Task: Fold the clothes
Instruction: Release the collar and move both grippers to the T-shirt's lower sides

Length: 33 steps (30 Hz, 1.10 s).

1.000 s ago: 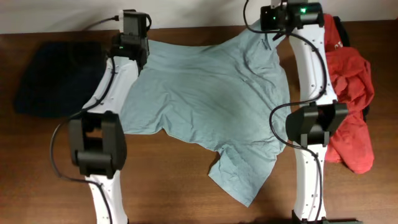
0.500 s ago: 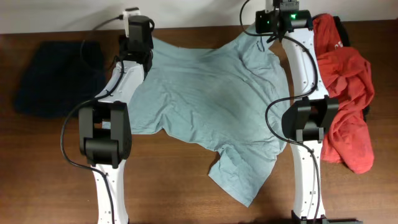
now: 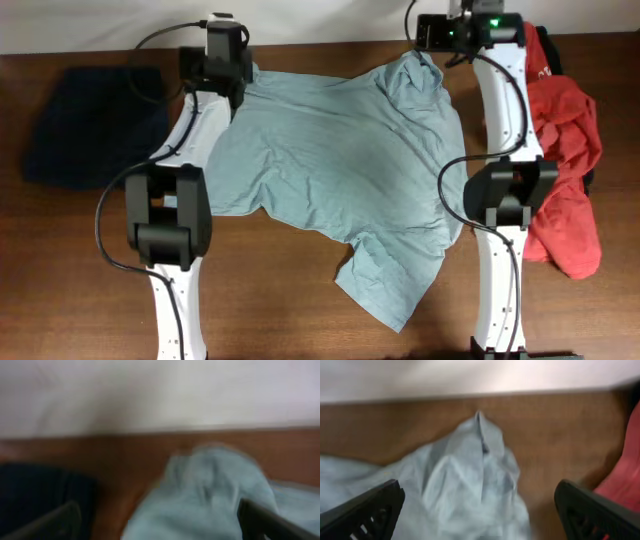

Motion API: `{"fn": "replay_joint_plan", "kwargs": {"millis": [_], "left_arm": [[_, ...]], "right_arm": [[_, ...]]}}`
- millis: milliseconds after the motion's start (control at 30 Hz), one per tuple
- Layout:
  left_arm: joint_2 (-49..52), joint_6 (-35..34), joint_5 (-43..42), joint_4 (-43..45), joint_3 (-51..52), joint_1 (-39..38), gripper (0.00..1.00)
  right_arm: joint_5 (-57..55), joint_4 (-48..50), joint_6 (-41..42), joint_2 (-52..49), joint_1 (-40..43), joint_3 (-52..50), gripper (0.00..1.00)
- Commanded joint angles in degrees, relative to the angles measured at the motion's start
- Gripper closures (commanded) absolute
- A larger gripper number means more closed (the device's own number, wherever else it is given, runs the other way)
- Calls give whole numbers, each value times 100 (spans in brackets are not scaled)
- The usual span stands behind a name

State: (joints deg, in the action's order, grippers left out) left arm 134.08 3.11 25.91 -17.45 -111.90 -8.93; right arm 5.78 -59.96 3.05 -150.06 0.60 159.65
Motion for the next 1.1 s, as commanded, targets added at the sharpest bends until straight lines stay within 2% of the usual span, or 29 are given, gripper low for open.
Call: {"fn": "replay_joint_plan", "kwargs": {"millis": [0, 200, 467, 833, 1067], "left_arm": [[-745, -306, -424, -870, -402, -7, 1], [-1705, -356, -1401, -2227, -496, -7, 1], [-2938, -511, -1775, -3716, -494, -7, 1], [-3300, -1204, -1759, -5871, -494, -26, 1], [-3567, -1969, -1694, -6837, -494, -227, 1]], "right_arm": [[328, -435, 85, 874, -22, 212, 1], [326, -1989, 85, 1714, -20, 212, 1], [328, -3740, 195, 2535, -20, 201, 1], [315, -3738, 341, 4019, -63, -695, 1], [142, -3738, 702, 5416, -59, -2524, 1]]}}
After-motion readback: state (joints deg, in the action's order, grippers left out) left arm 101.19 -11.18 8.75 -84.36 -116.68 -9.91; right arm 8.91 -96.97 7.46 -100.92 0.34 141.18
